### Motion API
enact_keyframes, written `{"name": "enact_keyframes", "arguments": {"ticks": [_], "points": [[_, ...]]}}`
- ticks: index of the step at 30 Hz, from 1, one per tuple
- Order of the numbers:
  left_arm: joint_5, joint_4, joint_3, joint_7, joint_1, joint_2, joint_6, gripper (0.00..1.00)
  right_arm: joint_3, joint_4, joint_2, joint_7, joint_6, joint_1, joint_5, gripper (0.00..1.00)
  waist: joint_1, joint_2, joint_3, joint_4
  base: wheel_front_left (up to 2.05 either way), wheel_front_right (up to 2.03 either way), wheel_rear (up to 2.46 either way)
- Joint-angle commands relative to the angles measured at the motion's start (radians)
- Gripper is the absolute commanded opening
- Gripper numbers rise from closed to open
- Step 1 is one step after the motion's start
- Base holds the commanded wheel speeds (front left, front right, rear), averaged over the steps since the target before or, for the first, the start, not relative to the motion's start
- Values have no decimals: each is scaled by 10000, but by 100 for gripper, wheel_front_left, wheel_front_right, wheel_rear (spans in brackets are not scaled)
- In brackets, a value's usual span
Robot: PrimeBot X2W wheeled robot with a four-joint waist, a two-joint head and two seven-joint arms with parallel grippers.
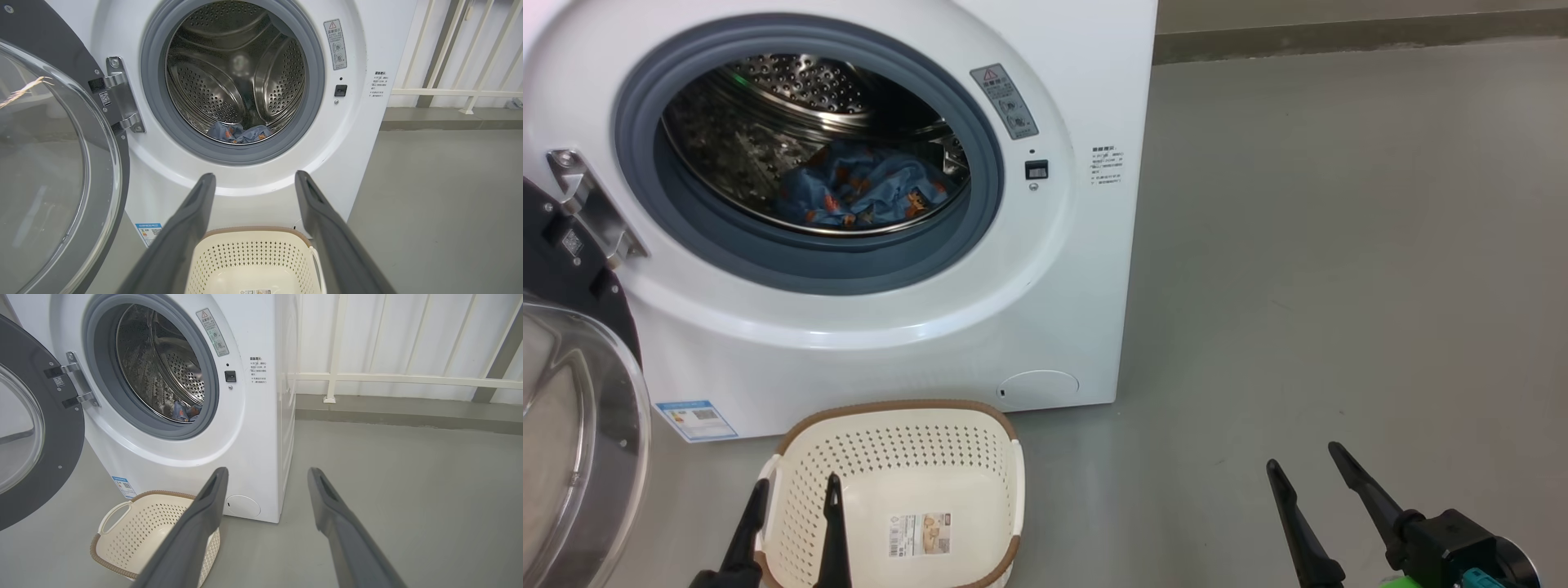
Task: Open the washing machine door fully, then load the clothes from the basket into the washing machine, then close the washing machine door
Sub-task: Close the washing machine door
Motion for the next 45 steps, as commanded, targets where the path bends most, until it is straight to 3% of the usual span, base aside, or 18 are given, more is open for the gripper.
{"name": "enact_keyframes", "arguments": {"ticks": [1,12,28,45], "points": [[-29,-187,322,-50,-239,176,45,100,229,-270,-49,-24,16,-197,4,100,0,0,0,9,0,0,0],[29,-101,289,-62,-348,221,120,100,264,-250,-48,-43,16,-250,45,100,0,0,46,83,-19,19,0],[30,-22,173,-37,-550,326,27,100,259,-164,-47,-109,16,-396,156,100,0,0,264,184,-115,115,0],[21,-46,201,-83,-651,365,147,100,206,-130,-47,-146,16,-468,149,100,0,0,318,311,-5,5,0]]}}
